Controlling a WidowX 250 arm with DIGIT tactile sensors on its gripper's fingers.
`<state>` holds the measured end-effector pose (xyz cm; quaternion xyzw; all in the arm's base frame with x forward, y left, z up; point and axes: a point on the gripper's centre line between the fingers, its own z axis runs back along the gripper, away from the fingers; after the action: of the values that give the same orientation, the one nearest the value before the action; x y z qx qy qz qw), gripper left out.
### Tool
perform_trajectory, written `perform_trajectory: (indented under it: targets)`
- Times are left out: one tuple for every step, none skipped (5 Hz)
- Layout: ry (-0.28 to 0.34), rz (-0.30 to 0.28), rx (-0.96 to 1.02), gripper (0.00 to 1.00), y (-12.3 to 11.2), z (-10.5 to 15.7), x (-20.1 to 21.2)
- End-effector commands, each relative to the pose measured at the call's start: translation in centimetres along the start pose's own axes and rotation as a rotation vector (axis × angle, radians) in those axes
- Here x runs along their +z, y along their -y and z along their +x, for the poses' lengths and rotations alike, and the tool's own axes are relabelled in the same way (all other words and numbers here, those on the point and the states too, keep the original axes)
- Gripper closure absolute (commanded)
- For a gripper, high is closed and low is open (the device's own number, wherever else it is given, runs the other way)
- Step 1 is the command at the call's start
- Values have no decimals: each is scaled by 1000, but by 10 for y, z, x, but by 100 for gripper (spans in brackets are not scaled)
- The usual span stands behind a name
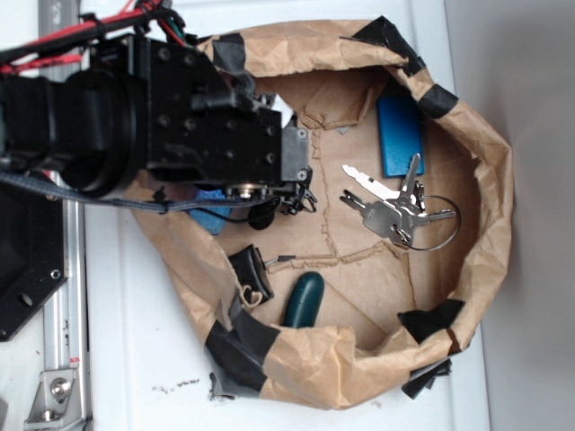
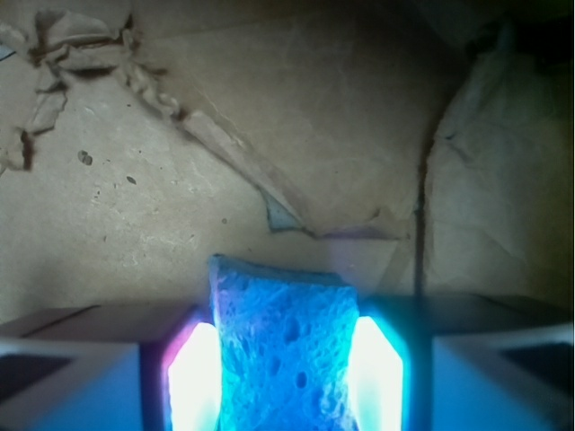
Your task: Grab the blue sponge.
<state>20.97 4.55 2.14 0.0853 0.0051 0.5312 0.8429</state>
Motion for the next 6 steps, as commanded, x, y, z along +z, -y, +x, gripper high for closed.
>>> perform_trajectory:
  targets:
    - [82,-21,-108,100,-6,23,21]
    - [327,-3,-323,100,11,52,63]
    - [520,-120,-514,100,21,77,120]
    - [598,-184,-745,100,35,76,157]
    - [607,-353,-957,100,40,66,164]
    - [582,-375,-1085,100,47,46,157]
